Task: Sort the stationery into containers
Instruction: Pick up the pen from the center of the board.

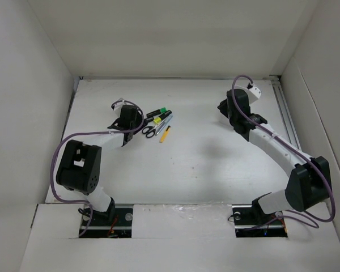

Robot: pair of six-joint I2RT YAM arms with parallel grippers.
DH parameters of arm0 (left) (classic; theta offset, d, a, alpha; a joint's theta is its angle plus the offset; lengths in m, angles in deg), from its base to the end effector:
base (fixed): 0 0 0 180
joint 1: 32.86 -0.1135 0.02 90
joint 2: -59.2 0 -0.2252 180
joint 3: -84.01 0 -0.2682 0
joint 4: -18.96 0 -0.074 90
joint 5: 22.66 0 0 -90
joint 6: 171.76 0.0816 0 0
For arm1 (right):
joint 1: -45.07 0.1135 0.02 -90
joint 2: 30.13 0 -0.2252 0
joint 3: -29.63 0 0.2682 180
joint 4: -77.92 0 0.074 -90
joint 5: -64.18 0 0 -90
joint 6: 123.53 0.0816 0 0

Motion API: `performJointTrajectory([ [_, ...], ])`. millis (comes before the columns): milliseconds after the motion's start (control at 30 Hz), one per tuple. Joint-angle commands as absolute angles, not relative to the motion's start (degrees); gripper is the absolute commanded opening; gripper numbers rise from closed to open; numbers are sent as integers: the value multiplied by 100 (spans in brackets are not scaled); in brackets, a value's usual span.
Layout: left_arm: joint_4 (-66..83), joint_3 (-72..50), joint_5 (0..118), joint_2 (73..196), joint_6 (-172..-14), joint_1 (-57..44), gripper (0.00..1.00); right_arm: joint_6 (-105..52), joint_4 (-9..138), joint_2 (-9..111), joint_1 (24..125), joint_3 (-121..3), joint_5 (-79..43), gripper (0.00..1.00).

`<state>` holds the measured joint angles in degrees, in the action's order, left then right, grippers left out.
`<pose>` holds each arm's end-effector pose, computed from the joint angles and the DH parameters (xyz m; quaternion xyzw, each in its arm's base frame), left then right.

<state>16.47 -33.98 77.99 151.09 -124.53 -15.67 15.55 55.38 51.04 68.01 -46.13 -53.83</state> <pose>0.3772 -0.1009 0.1224 -0.2368 0.8409 -0.1694 0.4563 0.3662 0.1134 0.2423 0.3095 0.7817 0.1263 0.5265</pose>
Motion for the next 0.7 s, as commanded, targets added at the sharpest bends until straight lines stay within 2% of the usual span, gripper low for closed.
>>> performJointTrajectory([
  [0, 1992, -3384, 7499, 14964, -12904, -1537, 52, 1385, 5849, 5204, 6775, -4596, -5062, 37],
  [133, 2177, -3621, 7446, 14964, -13019, -1537, 53, 1113, 5972, 5205, 6827, -4596, -4518, 45],
  [333, 2107, -3552, 7945, 15078, -12933, -1537, 53, 849, 6148, 5319, 7047, -4649, -3935, 51],
  [467, 1879, -3131, 8595, 14999, -12100, -1143, 53, 849, 6148, 5381, 7118, -4702, -3997, 51],
  [600, 1693, -2305, 8115, 15428, -10906, -1142, 54, 849, 6200, 5434, 7118, -4702, -3997, 51],
  [667, 1693, -1874, 8017, 15683, -10481, -1142, 54, 849, 6200, 5486, 7118, -4702, -3997, 47],
])
